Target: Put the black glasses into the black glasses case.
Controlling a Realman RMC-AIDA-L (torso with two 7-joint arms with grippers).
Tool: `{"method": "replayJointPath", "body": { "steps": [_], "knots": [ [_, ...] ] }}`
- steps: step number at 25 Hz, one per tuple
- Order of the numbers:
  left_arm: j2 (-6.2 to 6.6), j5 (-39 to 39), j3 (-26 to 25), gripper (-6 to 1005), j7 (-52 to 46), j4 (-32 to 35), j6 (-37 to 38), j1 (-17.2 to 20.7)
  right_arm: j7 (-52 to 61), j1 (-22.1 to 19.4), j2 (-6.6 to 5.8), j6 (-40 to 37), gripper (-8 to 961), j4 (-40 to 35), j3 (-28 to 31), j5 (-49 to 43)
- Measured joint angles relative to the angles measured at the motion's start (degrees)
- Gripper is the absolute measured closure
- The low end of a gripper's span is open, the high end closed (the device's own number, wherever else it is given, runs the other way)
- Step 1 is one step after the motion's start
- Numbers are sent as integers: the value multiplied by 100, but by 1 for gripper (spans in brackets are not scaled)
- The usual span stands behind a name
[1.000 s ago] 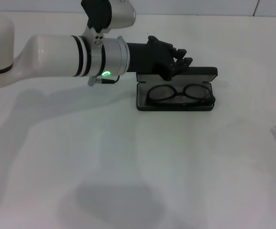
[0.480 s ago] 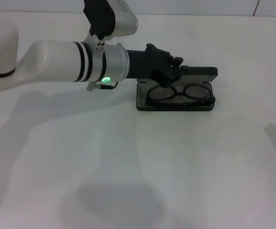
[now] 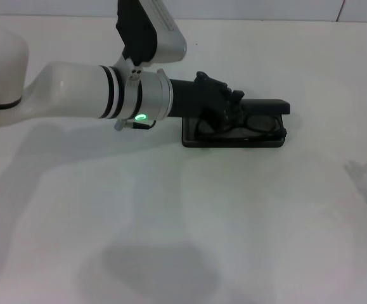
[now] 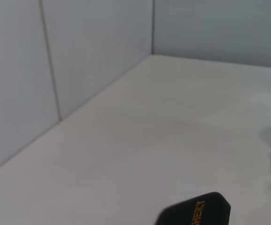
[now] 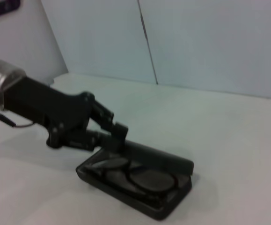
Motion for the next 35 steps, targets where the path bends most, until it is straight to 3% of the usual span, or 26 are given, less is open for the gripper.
{"method": "replayJointPath", "body": {
  "steps": [18, 20, 21, 22, 25, 28, 31, 35],
  "knots": [
    [-8, 23, 196, 761, 51, 234, 339, 263, -504, 2, 0, -452, 755, 154, 12, 609],
    [-9, -2, 197, 761, 42, 671, 595, 482, -589, -7, 0, -646, 753, 158, 54, 614],
    [-9, -43, 186, 761, -16, 1358, 914, 801, -619, -14, -1, -720, 751, 158, 76, 616],
    [-9, -43, 186, 761, -16, 1358, 914, 801, -687, -21, -2, -906, 750, 160, 148, 625],
    [19, -153, 131, 760, -199, 2629, 1473, 1473, -862, 12, -7, -1325, 747, 282, 375, 639],
    [55, -231, -212, 760, -476, 3418, 2052, 2045, -994, 101, -8, -1522, 744, 512, 485, 769],
    [32, -227, -733, 759, -602, 3459, 2476, 2277, -1120, 110, -9, -1574, 740, 648, 561, 947],
    [36, -259, -1003, 743, -529, 3188, 3070, 2308, -1293, 122, -15, -1962, 711, 674, 725, 1044]
  ]
}}
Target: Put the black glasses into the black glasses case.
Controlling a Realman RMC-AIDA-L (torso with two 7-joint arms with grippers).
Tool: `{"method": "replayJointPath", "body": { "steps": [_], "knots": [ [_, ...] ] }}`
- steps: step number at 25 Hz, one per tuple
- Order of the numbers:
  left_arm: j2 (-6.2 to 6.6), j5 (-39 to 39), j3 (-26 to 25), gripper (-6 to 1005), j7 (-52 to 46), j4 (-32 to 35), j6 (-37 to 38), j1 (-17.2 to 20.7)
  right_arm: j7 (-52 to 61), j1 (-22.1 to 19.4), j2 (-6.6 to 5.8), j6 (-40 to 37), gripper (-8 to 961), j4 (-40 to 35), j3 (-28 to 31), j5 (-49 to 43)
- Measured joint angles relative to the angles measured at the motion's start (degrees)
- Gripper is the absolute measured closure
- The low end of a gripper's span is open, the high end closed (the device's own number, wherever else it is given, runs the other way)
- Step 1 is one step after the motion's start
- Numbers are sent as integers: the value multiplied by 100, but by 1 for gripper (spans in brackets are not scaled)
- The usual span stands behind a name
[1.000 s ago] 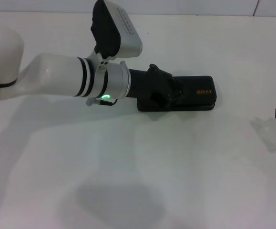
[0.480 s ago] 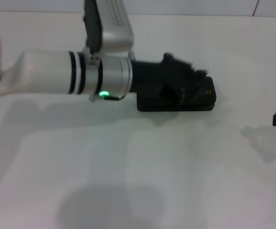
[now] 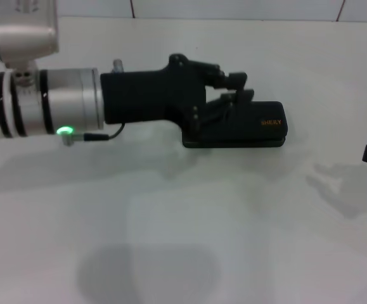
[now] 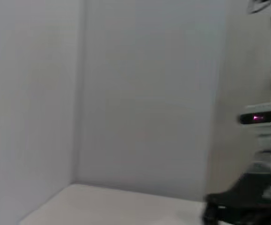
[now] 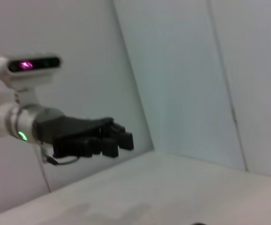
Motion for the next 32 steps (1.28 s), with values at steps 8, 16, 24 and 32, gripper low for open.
{"method": "replayJointPath", "body": {
  "steps": [8, 16, 24, 32],
  "knots": [
    [-10, -135, -500, 699, 1072, -80, 1961, 134, -1276, 167, 11, -1253, 686, 295, -87, 572],
    [47, -181, -1186, 476, 921, -359, 2593, 277, -1513, 970, 38, -1487, 580, 1362, -267, 801],
    [37, -160, -1469, 407, 1549, -1245, 2607, 331, -1468, 1156, -1, -106, 145, 1537, -131, 845],
    [-3, -147, -1540, 415, 2126, -1955, 2571, 313, -1603, 1462, 55, 1220, 166, 1699, -247, 852]
  ]
}}
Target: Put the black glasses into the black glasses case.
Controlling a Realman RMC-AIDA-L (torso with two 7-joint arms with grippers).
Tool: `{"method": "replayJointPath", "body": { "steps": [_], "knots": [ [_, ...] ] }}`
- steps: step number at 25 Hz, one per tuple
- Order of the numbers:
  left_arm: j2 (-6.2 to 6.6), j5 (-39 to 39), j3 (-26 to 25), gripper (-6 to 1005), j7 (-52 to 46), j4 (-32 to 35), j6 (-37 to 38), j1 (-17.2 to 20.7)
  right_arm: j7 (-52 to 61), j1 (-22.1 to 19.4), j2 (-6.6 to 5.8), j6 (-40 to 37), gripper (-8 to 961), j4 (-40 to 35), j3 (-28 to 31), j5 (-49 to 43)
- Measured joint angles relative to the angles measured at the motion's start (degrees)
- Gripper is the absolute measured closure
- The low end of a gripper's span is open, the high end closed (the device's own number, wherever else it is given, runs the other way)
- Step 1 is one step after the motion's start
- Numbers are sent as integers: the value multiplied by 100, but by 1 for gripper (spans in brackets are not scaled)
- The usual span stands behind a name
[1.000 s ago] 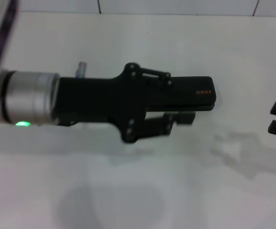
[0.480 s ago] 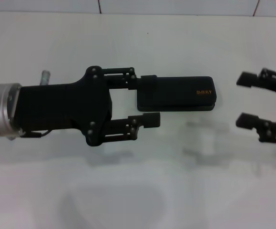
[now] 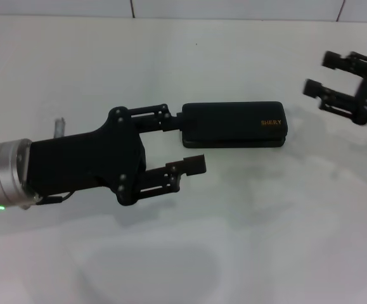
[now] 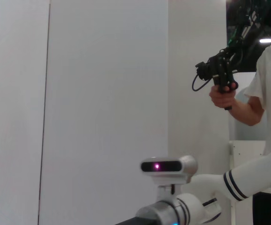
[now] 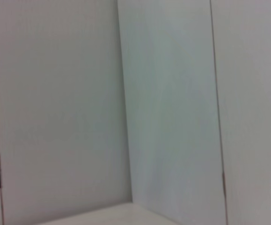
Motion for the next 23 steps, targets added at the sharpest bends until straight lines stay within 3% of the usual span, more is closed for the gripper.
{"method": "replayJointPath", "body": {
  "steps": [4, 9, 18, 22, 23],
  "knots": [
    [-4, 2, 9, 415, 64, -144, -3, 3, 113, 335, -54, 254, 220, 311, -251, -65],
    [22, 90, 56, 413, -49, -53, 198, -20, 318, 292, -73, -969, 365, -175, -634, -309],
    [274, 122, -55, 409, -365, 52, 234, -288, 1081, 262, -33, -2152, 596, -719, -784, -596],
    [287, 146, -134, 408, -367, 25, 222, -337, 1101, 257, -15, -2254, 402, -721, -816, -595],
    [288, 147, -134, 408, -367, 24, 220, -340, 1104, 256, -12, -2278, 402, -720, -838, -594]
  ]
}}
